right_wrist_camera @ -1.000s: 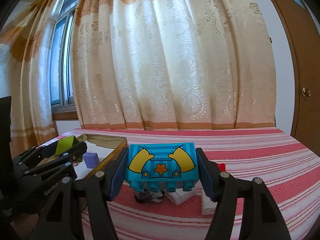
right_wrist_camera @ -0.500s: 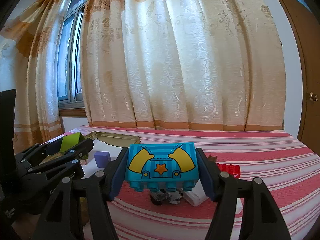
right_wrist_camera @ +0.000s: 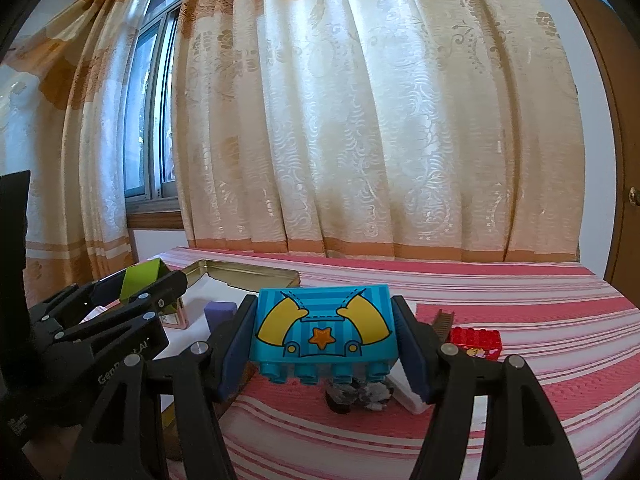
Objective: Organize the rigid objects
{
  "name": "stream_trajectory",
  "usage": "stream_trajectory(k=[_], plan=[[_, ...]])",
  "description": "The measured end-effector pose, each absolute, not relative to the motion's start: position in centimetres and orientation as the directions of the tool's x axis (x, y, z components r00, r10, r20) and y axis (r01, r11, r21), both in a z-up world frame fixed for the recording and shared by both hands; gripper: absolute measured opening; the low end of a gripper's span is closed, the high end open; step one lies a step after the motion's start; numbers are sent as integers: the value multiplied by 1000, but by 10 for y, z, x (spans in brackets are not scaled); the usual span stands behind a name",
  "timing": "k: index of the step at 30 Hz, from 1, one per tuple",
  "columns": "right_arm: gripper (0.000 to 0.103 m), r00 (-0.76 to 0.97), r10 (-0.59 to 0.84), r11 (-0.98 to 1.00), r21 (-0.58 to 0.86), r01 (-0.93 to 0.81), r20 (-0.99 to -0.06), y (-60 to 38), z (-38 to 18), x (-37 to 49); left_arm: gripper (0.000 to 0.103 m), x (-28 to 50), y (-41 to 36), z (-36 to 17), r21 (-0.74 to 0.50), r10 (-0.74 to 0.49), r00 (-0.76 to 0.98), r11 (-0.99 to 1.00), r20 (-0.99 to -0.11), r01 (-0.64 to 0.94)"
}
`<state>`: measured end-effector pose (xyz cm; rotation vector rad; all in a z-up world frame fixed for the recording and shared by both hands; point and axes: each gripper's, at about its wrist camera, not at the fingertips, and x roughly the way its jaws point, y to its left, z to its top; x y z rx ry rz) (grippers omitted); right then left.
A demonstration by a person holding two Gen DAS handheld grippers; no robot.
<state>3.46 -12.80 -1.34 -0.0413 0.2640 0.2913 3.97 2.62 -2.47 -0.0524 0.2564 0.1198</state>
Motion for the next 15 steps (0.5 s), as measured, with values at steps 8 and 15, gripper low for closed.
stream_trajectory(k=[8, 15], plan=[[67, 918, 297, 950, -12, -311, -265, -115, -14, 35, 49, 38, 35, -25, -35, 128, 959, 989, -254, -142], [67, 912, 312, 944, -19, -328, -266, -106, -14, 34, 49, 39, 40, -25, -45, 130, 957, 988, -259, -146]])
